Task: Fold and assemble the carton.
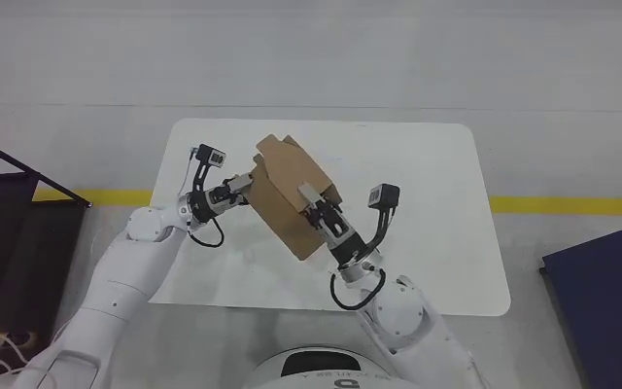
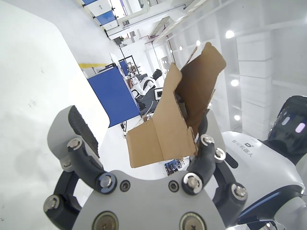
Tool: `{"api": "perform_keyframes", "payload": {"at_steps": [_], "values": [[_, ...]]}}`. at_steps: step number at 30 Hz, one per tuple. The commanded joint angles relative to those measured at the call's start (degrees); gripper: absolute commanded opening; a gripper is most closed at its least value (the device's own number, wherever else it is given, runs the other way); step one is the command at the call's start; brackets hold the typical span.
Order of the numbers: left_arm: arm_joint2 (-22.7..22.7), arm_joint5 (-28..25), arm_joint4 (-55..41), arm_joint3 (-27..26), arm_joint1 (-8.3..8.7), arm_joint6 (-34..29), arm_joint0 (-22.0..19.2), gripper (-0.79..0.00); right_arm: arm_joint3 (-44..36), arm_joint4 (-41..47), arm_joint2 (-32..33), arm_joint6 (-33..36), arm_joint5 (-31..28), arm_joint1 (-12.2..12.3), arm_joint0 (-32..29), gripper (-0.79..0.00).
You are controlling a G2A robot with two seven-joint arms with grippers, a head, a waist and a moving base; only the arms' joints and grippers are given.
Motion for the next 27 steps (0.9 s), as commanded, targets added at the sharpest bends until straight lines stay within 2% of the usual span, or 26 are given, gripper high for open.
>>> {"api": "perform_keyframes", "payload": {"at_steps": [1, 4, 10, 17, 19, 27], "values": [[-0.15, -0.04, -0.13, 0.12, -0.07, -0.22, 0.1, 0.0, -0.1, -0.54, -0.13, -0.27, 0.5, -0.05, 0.36, -0.44], [-0.51, -0.09, -0.1, 0.4, -0.16, -0.47, 0.09, 0.0, -0.3, -1.07, -0.19, -0.45, 1.18, -0.12, 0.92, -0.471], [-1.01, -0.21, 0.33, 0.92, -0.37, -0.56, -0.05, -0.092, -0.96, -1.36, 0.46, -0.32, 1.72, -0.09, 1.37, -0.622], [-1.52, -0.66, 1.29, 1.85, -0.64, 0.08, -0.07, -0.142, -1.64, -2.61, 1.23, 0.44, 2.8, 0.07, 1.35, -0.619], [-1.74, -0.96, 1.84, 1.94, -0.7, 0.35, -0.11, -0.16, -1.8, -2.79, 1.56, 1.03, 3.45, 0.15, 1.35, -0.785], [-2.95, -1.88, 3.68, 2.18, -0.81, 1.64, -0.14, -0.16, -2.86, -0.17, 2.82, 3.01, 3.41, 0.39, 0.67, -0.785]]}}
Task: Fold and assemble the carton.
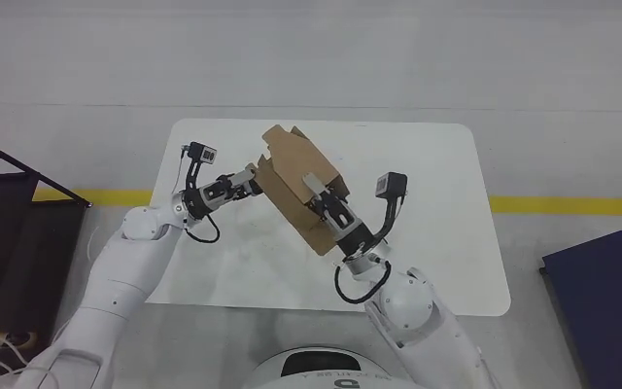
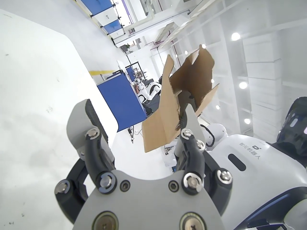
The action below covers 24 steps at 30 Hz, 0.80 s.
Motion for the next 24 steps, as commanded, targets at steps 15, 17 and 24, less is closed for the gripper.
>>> {"api": "perform_keyframes", "payload": {"at_steps": [15, 17, 24], "values": [[-3.72, -0.47, -1.34, 1.79, 0.27, -1.7, 1.45, -0.046, 12.54, 77.91, -0.4, 18.42, -13.27, -2.33, -2.1, -0.785], [-3.91, -0.5, -1.22, 1.16, 0.28, -2.28, 1.59, -0.022, 14.12, 75.66, -0.65, 18.35, -12.62, -2.33, -1.55, -0.785], [-3.05, 0.2, 2.03, -6.15, 0.36, -5.2, 2.62, 0.0, 13.6, 66.98, -1.42, 16.55, -11.33, -2.32, 0.02, -0.785]]}}
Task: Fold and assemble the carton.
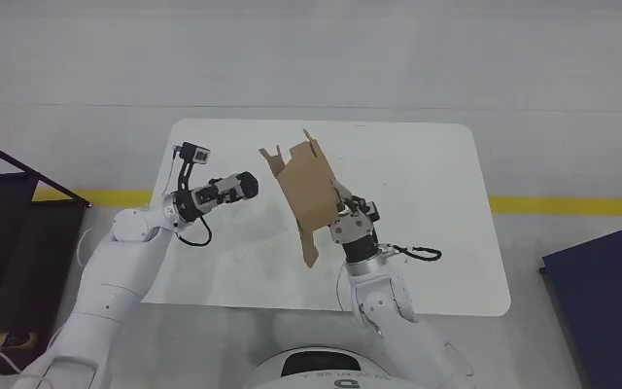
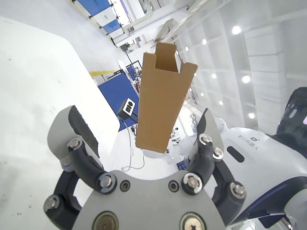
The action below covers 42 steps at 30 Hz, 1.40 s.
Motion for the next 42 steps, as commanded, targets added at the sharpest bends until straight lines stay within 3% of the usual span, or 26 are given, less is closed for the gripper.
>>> {"api": "perform_keyframes", "payload": {"at_steps": [1, 8, 11, 16, 21, 24, 28, 33, 42], "values": [[0.76, 0.2, 2.28, -3.14, 0.0, -0.11, 0.43, 0.0, -0.34, -2.25, -0.17, -0.78, 0.64, 0.01, 0.33, -0.785], [4.35, 0.91, 3.97, -9.48, -0.3, -0.83, 1.03, 0.0, -1.09, -6.69, -0.8, -2.63, 1.49, -0.09, 0.83, -0.785], [4.87, 0.24, 6.01, -8.57, -0.37, -0.07, 0.34, 0.0, -1.5, -7.13, -1.09, -2.38, 1.98, -0.13, 0.8, -0.785], [5.21, 2.81, 10.46, -6.24, -0.78, 6.68, -0.72, 0.0, -2.24, -5.28, -1.41, -0.86, 3.03, -0.23, 0.52, -0.785], [4.55, 3.3, 11.6, -5.79, -0.74, 8.01, -0.57, 0.0, -3.04, -1.8, -1.47, 0.45, 3.81, -0.39, 0.09, -0.785], [3.58, 4.03, 11.08, -5.47, -0.58, 8.21, -0.15, 0.0, -3.7, 2.38, -1.67, 3.33, 4.28, -0.57, 0.04, -0.785], [0.28, 5.39, 6.0, -5.69, 0.11, 4.96, 1.14, 0.0, -2.65, 8.17, -1.47, 12.49, 6.55, -0.66, 0.83, -0.785], [-5.0, 5.72, 2.63, -6.75, 1.11, 2.34, 3.21, 0.0, -0.86, 9.04, -1.06, 21.15, 9.88, -0.46, 1.89, -0.785], [-10.89, 5.71, 2.2, -13.07, 2.16, 0.22, 7.48, 0.0, 3.15, 13.61, -1.57, 26.87, 10.48, -0.86, 2.44, -0.785]]}}
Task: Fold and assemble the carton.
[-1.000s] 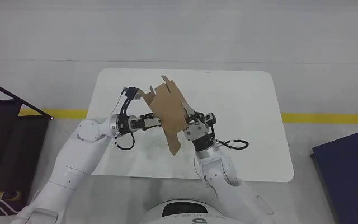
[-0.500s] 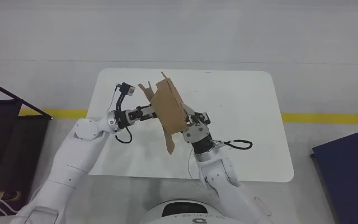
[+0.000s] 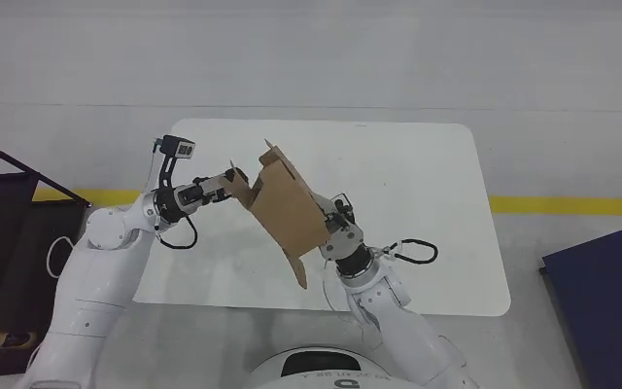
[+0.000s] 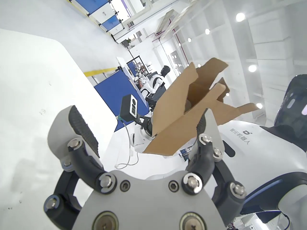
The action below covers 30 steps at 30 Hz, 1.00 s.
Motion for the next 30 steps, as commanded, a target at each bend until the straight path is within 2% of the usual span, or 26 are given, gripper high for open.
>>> {"api": "perform_keyframes", "payload": {"at_steps": [1, 6, 10, 18, 30], "values": [[-0.76, 0.18, 0.68, -1.32, 0.14, -0.01, 0.97, 0.0, 0.78, 4.63, -0.16, 2.43, -0.24, -0.31, -0.22, -0.785], [-1.39, 1.06, 1.83, -4.5, 0.24, 0.77, 2.42, 0.0, 5.32, 13.91, -0.49, 8.11, 0.89, -1.08, -0.15, -0.785], [-1.1, 1.5, 2.34, -5.94, 0.17, 1.35, 2.5, 0.0, 8.03, 15.07, -0.63, 9.05, 0.47, -1.47, 0.48, -0.785], [1.27, 2.09, 4.49, -6.97, -0.22, 2.43, 0.92, 0.0, 8.77, 10.35, -0.96, 8.71, -0.14, -1.61, 0.78, -0.785], [4.19, 6.59, 11.7, -7.12, -0.44, 4.36, -0.82, 0.0, 8.01, 4.29, -2.15, 6.82, 0.59, -1.64, 0.39, -0.785]]}}
